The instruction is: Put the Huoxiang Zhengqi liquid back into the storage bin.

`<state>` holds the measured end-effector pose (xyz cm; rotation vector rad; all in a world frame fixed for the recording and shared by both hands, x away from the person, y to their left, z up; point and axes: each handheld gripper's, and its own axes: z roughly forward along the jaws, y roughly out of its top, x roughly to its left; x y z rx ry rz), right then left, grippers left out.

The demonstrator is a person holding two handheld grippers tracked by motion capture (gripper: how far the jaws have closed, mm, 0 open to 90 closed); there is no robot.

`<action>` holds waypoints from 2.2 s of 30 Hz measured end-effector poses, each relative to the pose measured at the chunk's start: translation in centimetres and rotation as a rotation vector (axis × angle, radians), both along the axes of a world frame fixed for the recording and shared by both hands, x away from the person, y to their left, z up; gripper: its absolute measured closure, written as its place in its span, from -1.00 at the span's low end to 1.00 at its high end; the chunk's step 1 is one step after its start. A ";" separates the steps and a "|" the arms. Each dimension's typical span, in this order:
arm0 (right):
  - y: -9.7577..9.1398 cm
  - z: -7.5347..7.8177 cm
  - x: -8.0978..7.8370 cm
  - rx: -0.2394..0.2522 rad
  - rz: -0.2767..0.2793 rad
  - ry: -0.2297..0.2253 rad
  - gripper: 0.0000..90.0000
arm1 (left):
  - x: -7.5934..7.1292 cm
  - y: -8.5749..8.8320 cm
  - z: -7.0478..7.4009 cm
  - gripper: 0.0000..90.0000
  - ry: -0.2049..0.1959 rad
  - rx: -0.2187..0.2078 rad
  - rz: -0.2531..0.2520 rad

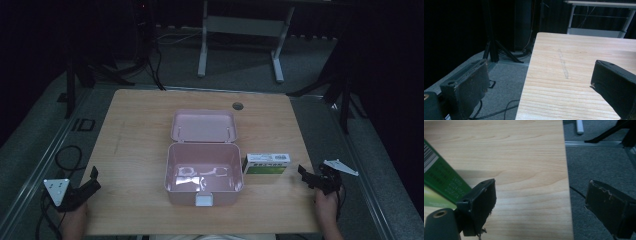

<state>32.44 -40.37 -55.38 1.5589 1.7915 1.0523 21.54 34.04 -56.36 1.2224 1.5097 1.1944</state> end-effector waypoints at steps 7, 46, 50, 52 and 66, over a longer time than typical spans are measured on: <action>0.3 0.0 0.2 -0.028 0.044 0.016 -0.79 | 0.0 0.0 0.0 -0.95 0.001 -0.005 -0.005; 4.4 3.8 -0.1 -0.440 0.865 0.471 -0.74 | 0.0 0.1 0.0 -0.95 0.003 -0.012 -0.024; 5.2 4.3 0.1 -0.486 0.887 0.483 -0.74 | 0.0 0.1 0.0 -0.95 0.005 -0.007 -0.025; 5.7 4.4 0.1 -0.518 0.900 0.498 -0.74 | 0.0 0.1 0.0 -0.95 0.005 -0.009 -0.025; 9.4 4.7 0.3 -0.662 1.016 0.653 -0.71 | 0.0 0.2 0.0 -0.95 0.003 -0.013 -0.028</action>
